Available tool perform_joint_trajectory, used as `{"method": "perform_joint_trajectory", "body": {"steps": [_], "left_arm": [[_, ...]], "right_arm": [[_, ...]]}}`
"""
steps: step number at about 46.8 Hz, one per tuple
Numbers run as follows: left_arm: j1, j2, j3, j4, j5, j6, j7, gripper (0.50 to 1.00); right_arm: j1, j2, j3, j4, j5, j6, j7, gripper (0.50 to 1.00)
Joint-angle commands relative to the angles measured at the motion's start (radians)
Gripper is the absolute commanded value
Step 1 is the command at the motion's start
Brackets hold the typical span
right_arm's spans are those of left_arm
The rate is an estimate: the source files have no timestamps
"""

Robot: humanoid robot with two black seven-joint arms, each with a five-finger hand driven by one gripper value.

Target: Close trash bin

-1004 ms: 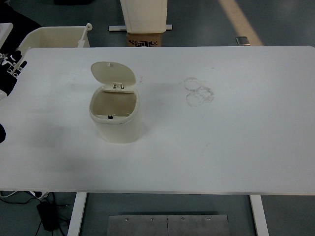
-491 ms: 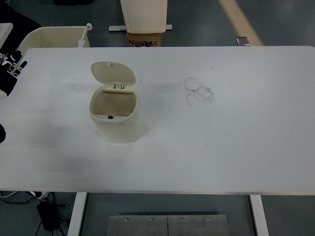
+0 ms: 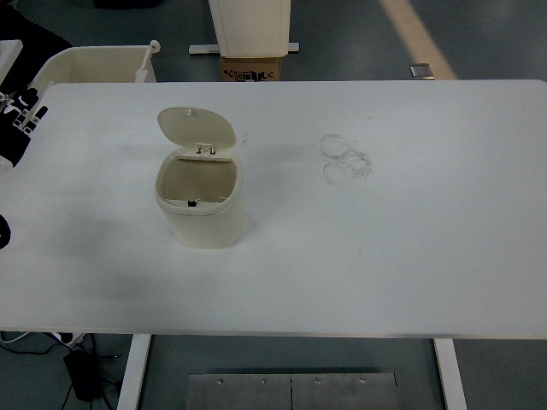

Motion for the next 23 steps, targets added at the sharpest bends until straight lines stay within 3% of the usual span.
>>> {"method": "perform_joint_trajectory", "body": {"steps": [1,23], "left_arm": [[-0.001,0.0,-0.002,0.0,0.0,0.0,0.0,1.0],[0.001,-0.02,0.0,0.0,0.002,0.008,0.0,1.0]], "right_arm": [[0.0,0.0,0.0,0.0,0.0,0.0,0.0,0.991],[0.0,0.0,-0.002,0.0,0.0,0.0,0.0,0.991]]}}
